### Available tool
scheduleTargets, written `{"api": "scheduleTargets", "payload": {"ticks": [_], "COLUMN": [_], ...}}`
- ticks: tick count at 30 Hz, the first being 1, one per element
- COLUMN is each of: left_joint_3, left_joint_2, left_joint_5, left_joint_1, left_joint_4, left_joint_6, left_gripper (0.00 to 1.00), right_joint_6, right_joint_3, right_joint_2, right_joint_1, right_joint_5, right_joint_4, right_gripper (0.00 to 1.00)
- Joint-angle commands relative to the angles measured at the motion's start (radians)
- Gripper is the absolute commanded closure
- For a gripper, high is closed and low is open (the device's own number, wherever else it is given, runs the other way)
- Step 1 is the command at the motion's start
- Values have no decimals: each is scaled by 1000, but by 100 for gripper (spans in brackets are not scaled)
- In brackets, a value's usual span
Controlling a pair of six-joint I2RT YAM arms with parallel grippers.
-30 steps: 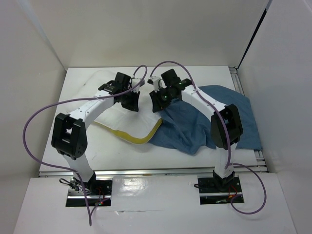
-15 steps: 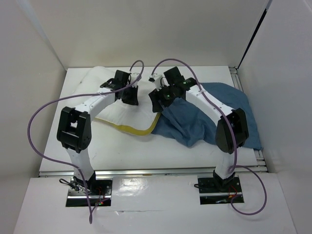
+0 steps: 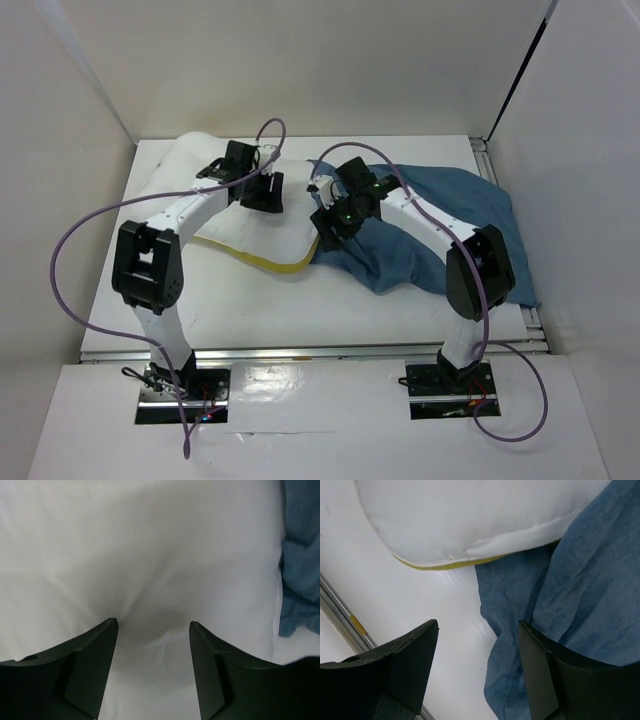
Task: Put the pillow into the pillowcase
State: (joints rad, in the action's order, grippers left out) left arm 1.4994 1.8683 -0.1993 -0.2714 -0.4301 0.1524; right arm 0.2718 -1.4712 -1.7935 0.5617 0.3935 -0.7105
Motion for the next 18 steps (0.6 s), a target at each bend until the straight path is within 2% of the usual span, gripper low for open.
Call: {"api": "scheduleTargets", "payload": {"ticks": [1, 4, 7, 8, 10, 11, 12, 14, 16, 18], "left_joint_3": [-86, -140, -238, -313, -407, -503, -554, -643, -744, -783], "left_joint_2": [-156, -268, -409, -453, -593, -641, -688, -815, -871, -917], "left_joint_5": [-5, 4, 66, 81, 124, 133, 133, 115, 92, 66], "left_joint_1": [6, 6, 6, -5, -14, -23, -23, -34, -48, -57], "left_joint_4": [-35, -85, -104, -104, -41, -13, 13, 77, 87, 103], "left_joint_6": [-77, -177, -334, -382, -535, -584, -682, -779, -896, -933], "left_gripper": [26, 22, 20, 19, 18, 18, 17, 17, 9, 0], "right_joint_6": [21, 21, 21, 21, 21, 21, 21, 21, 21, 21], "right_joint_3": [12, 23, 34, 43, 55, 64, 64, 64, 64, 55], "right_joint_2": [80, 80, 103, 114, 114, 123, 123, 123, 114, 103], "right_joint_1": [7, 7, 7, 7, 7, 7, 7, 7, -2, -2], "right_joint_5": [-22, -22, -22, -22, -22, -12, -12, -12, 2, 13], "right_joint_4": [22, 22, 22, 22, 22, 22, 22, 22, 22, 13], "right_gripper": [29, 29, 29, 29, 29, 29, 29, 29, 29, 29]}}
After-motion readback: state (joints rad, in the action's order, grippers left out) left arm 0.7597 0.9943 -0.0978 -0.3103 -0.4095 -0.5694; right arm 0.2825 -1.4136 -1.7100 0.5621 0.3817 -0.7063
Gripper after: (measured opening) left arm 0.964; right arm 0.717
